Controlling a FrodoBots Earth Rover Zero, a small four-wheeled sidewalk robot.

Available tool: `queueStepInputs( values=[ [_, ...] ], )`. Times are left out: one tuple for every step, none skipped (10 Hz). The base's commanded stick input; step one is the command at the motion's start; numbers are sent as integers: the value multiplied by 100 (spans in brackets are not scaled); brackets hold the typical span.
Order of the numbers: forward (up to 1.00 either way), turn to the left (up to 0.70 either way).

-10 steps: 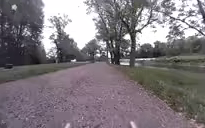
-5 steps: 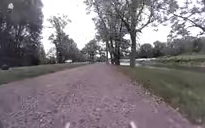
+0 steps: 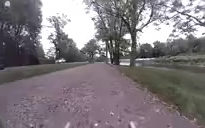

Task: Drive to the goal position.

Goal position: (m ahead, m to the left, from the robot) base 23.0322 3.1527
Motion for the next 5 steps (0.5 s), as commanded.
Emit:
queueStepInputs(
  values=[
    [70,0],
    [70,0],
    [70,0],
    [70,0],
    [70,0]
  ],
)
